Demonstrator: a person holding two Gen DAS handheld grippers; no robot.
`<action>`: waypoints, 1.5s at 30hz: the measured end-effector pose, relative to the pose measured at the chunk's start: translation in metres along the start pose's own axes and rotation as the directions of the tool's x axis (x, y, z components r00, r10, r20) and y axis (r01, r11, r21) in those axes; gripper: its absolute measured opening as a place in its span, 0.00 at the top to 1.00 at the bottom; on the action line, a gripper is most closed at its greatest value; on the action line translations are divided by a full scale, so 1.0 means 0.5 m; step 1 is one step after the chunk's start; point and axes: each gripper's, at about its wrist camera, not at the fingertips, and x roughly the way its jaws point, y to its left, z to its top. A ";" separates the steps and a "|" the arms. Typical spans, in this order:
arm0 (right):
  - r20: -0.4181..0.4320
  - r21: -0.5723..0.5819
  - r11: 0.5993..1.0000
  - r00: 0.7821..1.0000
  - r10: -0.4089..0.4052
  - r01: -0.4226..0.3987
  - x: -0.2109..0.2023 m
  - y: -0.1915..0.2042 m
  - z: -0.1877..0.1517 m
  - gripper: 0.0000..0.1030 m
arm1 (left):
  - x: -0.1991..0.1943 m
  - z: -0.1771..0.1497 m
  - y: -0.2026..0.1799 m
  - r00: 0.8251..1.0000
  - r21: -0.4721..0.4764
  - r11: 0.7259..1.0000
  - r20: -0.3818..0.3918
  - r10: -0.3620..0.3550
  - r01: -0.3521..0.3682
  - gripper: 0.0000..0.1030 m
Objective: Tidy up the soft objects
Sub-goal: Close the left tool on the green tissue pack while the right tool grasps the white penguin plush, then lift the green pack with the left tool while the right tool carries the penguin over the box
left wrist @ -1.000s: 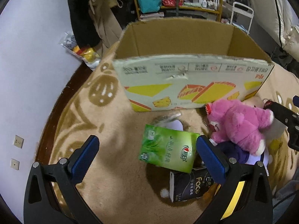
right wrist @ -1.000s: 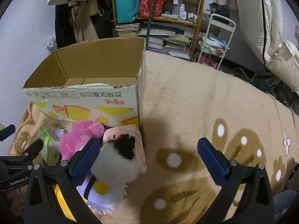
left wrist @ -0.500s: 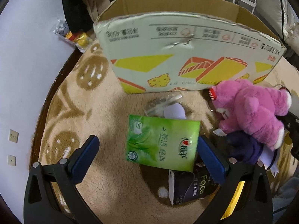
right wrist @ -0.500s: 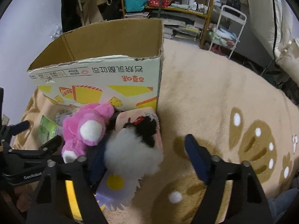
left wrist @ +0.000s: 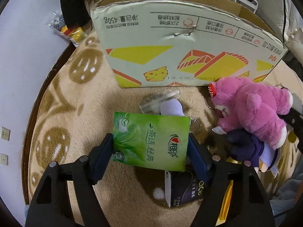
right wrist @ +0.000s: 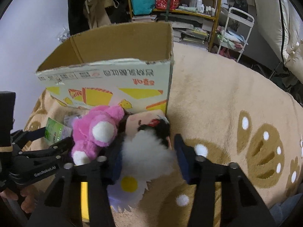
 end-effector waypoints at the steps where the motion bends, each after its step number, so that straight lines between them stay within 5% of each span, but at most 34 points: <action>1: 0.007 -0.006 1.000 1.000 0.004 -0.004 -0.002 0.003 0.001 0.58 | 0.000 0.000 0.000 1.000 0.002 1.000 0.002 0.002 -0.002 0.27; 31: 0.043 0.026 1.000 0.999 -0.009 0.008 -0.041 -0.005 -0.020 0.65 | -0.078 -0.040 -0.005 0.993 -0.005 0.997 0.088 0.077 -0.077 0.28; 45: 0.197 0.021 0.999 0.980 0.037 -0.042 -0.132 0.018 -0.020 0.65 | -0.176 -0.054 -0.003 0.967 -0.016 0.997 0.241 0.080 -0.079 0.28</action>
